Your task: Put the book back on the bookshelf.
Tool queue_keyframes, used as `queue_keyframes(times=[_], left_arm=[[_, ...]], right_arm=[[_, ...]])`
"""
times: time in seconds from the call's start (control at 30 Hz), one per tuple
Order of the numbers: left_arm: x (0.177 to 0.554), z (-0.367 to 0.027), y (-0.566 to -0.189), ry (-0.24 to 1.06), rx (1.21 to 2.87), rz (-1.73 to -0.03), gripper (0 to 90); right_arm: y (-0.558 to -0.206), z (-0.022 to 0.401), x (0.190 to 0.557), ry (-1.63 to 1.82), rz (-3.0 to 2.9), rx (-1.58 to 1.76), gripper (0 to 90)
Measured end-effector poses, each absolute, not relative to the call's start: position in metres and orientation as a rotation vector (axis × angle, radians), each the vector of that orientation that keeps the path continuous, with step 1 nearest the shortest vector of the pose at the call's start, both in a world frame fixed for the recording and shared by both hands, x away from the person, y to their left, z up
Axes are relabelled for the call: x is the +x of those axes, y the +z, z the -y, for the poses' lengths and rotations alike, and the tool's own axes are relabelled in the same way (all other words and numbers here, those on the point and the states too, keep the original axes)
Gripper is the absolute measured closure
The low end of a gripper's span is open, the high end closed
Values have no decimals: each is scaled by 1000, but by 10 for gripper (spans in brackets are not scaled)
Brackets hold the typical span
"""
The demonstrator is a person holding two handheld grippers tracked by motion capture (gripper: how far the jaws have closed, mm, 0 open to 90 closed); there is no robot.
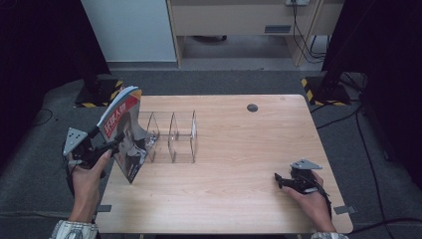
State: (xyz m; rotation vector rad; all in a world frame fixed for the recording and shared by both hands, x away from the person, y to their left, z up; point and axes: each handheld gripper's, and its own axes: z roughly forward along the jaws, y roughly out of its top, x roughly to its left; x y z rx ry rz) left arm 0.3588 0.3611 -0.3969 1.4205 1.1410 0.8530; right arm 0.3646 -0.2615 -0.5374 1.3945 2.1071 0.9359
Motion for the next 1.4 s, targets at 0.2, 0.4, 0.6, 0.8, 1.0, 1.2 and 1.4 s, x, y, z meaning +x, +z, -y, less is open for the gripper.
queue_keyframes(times=[0.2,0.4,0.6,0.8,1.0,1.2,1.4], left_arm=[[353,-361,-398,847,1432,-1129,59],[349,-359,-399,838,1454,-1125,60],[343,-354,-399,837,1494,-1105,55],[338,-353,-402,839,1518,-1108,50],[333,-356,-409,843,1540,-1119,51],[329,-359,-414,839,1552,-1131,52],[323,-360,-422,821,1561,-1143,55]], right_arm=[[-537,261,365,935,-2107,1395,230],[-537,261,364,935,-2108,1396,226],[-537,261,364,934,-2110,1395,223],[-537,261,364,935,-2110,1397,223],[-537,261,364,936,-2112,1395,223],[-537,261,364,937,-2112,1395,222],[-537,260,363,935,-2115,1397,222]])
